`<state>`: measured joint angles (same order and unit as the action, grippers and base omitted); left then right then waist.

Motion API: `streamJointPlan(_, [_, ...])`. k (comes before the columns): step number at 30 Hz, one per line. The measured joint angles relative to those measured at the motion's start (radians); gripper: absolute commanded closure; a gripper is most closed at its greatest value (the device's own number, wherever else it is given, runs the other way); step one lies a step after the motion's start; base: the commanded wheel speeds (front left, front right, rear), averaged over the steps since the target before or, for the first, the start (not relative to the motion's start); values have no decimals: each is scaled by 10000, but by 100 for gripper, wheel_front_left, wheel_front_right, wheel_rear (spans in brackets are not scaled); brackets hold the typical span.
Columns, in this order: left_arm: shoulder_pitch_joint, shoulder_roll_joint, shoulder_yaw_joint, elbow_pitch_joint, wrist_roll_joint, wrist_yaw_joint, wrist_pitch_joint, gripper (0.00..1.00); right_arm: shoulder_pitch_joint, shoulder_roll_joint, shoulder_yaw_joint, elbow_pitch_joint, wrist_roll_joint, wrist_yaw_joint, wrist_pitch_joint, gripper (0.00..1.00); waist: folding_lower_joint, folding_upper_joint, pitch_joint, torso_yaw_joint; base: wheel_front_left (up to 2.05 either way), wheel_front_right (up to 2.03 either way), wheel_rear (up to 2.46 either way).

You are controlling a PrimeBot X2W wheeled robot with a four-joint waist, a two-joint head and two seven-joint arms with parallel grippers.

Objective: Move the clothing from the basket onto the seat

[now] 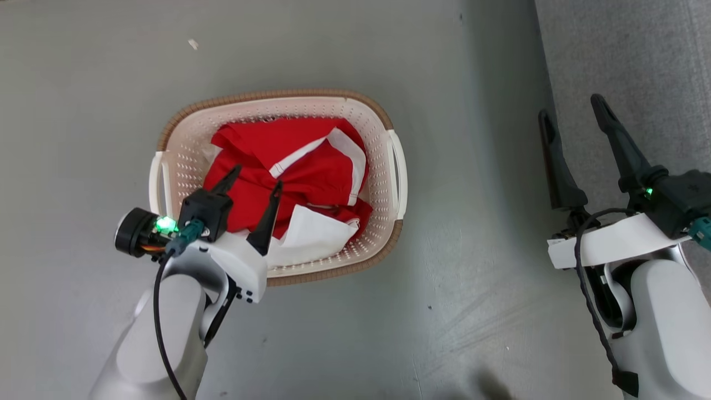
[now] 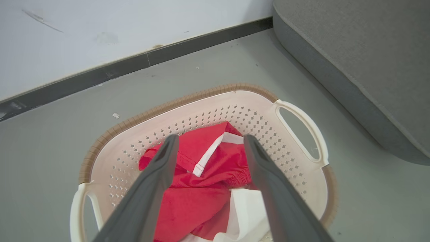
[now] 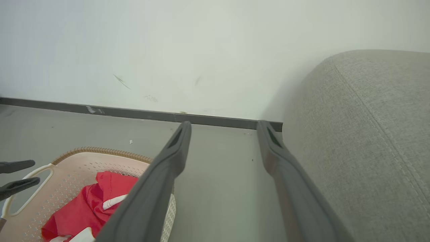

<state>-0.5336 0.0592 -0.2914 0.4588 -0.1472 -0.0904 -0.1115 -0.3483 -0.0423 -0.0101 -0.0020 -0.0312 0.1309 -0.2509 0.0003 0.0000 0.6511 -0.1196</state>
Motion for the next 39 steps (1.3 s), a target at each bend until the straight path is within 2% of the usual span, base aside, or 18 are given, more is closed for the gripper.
streamJointPlan(19, [-1572,201,217,686,176,176,587,0,-1065,-15,270,-525,224,0,-4,0,0,0,1777,-407,0,0,0])
streamJointPlan(39, [-2949,520,307,1546,384,412,1735,0,-1553,-19,397,-821,826,0,-56,0,0,0,3240,-814,0,0,0])
